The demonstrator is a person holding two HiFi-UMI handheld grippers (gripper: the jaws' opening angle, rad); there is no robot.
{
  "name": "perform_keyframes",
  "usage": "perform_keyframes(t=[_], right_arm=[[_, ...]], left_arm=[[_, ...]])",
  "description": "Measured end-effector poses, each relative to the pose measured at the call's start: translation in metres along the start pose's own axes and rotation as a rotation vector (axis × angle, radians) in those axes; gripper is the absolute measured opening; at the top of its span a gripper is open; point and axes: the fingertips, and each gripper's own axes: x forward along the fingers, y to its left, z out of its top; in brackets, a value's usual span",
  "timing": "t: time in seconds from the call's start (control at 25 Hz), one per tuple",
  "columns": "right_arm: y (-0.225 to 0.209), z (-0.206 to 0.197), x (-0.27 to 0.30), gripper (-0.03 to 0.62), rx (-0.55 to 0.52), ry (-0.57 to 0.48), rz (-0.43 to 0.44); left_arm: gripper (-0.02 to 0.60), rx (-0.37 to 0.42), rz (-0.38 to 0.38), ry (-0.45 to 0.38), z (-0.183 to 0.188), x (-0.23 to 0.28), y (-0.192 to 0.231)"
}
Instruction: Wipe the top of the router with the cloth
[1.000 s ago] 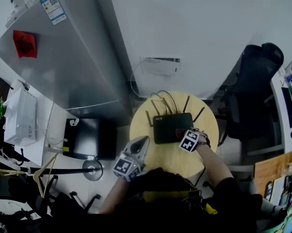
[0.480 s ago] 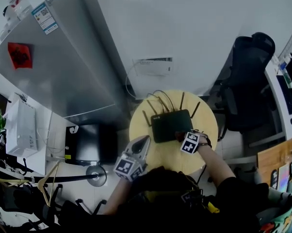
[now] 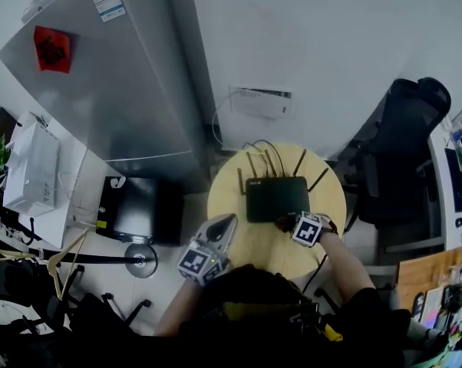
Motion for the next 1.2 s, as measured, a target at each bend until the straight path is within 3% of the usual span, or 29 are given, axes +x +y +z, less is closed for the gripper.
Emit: perform_keyframes(t=[0.12,0.28,0.4,0.6,0.76,1.0,1.2], right_arm=[[0.002,0.031,-0.008,0.06,0.005,-0.106,0.062],[-0.019,0.076,-0.016,0.06,0.071,-0.172,0.031],[-0.035,0.1,-0.011,0.06,0.228,-0.19,0.052],[-0.048,0.153,-0.012,0.06,0.583,-0.32,0.237],[-0.066,0.168,0.007,0.06,0.804,-0.303,0.339],[-0.093,0.178,0.04,0.06,0.972,-0.304,0.32],[-0.1,0.167,0.058,0.061,0.876,-0.236,0.17]], left_arm=[[-0.003,-0.005,0.034,-0.009,-0.001,-0.008,0.011],[-0.003,-0.011,0.076,-0.05,0.006,-0.016,0.022],[-0.003,-0.007,0.091,-0.055,0.009,-0.019,0.03],[-0.003,-0.011,0.118,-0.065,0.014,-0.026,0.043],[-0.003,-0.032,0.162,-0.049,0.01,-0.035,0.052],[-0.003,-0.064,0.236,-0.034,-0.001,-0.054,0.064],[-0.003,-0.081,0.274,-0.02,-0.007,-0.063,0.069]])
